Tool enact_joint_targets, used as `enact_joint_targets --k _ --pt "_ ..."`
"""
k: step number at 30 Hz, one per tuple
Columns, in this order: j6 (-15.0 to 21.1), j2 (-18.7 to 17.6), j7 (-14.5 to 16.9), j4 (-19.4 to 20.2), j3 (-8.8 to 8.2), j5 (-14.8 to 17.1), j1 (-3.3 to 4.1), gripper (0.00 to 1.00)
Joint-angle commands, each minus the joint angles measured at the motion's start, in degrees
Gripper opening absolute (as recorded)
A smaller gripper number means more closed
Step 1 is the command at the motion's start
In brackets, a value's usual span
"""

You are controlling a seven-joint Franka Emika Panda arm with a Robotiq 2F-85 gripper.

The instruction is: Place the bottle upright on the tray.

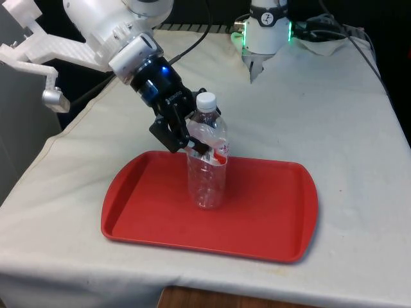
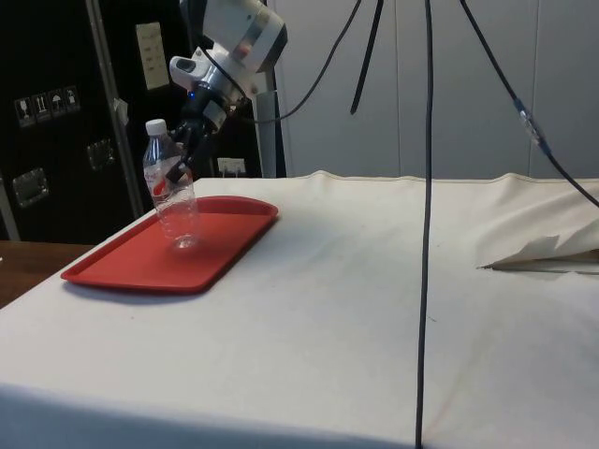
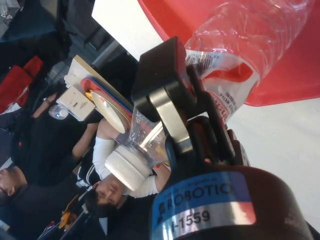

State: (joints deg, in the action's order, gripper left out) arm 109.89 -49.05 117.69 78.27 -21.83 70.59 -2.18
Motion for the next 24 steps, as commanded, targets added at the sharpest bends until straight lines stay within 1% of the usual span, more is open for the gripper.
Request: enact_joint_targets --k 1,6,8,9,11,13,14,15,16,17,19,20,21,24 --pt "0.1 0.0 0.0 -0.1 0.0 0.0 0.0 0.12" --pt "-0.2 -0.1 0.0 -0.1 -0.06 0.0 0.0 0.13" --pt "-0.3 -0.1 0.0 -0.1 -0.06 0.1 0.06 0.19" --pt "-0.3 -0.1 0.0 -0.1 -0.11 0.1 0.06 0.28" --pt "-0.3 -0.1 0.0 -0.1 -0.11 0.1 0.06 0.38" --pt "-0.4 -0.1 0.0 -0.1 -0.17 0.1 0.06 0.51" --pt "-0.6 0.0 0.0 -0.1 -0.11 0.0 0.06 0.61" --pt "-0.4 -0.1 0.0 -0.1 -0.17 0.1 0.06 0.61" --pt "-0.4 -0.1 0.0 -0.1 -0.17 0.1 0.06 0.68" --pt "-0.4 -0.1 0.0 -0.1 -0.17 0.1 0.06 0.81" --pt "-0.4 -0.1 0.0 -0.1 -0.17 0.1 0.06 0.94" --pt "-0.4 -0.1 0.0 -0.1 -0.17 0.1 0.06 0.99" --pt "-0.4 -0.1 0.0 -0.1 -0.17 0.1 0.06 1.0" --pt "-0.7 0.0 0.0 -0.1 -0.17 0.0 0.06 1.0"
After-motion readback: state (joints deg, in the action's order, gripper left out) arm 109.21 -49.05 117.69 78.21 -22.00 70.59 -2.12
